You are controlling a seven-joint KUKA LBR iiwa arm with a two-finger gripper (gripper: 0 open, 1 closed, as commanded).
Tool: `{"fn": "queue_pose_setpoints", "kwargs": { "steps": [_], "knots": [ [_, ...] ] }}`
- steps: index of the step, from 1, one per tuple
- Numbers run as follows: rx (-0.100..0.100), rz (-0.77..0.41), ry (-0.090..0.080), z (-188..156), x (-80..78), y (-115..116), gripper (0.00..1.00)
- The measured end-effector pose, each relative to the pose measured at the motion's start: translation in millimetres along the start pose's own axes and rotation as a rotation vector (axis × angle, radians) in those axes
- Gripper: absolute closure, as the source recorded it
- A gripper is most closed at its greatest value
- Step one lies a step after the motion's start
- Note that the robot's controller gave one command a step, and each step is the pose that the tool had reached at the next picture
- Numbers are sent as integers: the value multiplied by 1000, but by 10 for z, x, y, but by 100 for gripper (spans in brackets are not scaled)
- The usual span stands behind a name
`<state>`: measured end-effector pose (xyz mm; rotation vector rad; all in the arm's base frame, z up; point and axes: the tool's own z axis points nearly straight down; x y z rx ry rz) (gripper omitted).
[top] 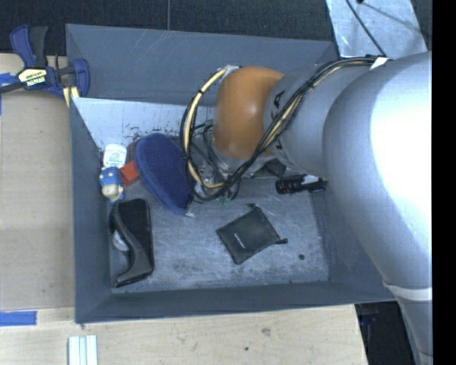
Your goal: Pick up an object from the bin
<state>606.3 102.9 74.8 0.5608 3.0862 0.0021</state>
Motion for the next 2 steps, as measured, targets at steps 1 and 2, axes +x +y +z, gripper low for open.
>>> {"fn": "queue_pose_setpoints", "kwargs": {
  "steps": [1, 2],
  "knots": [
    [-3, -39, -3, -1087, 444, -2, 100],
    [-1, -49, -1, -1427, 564, 71, 100]
  ]
}}
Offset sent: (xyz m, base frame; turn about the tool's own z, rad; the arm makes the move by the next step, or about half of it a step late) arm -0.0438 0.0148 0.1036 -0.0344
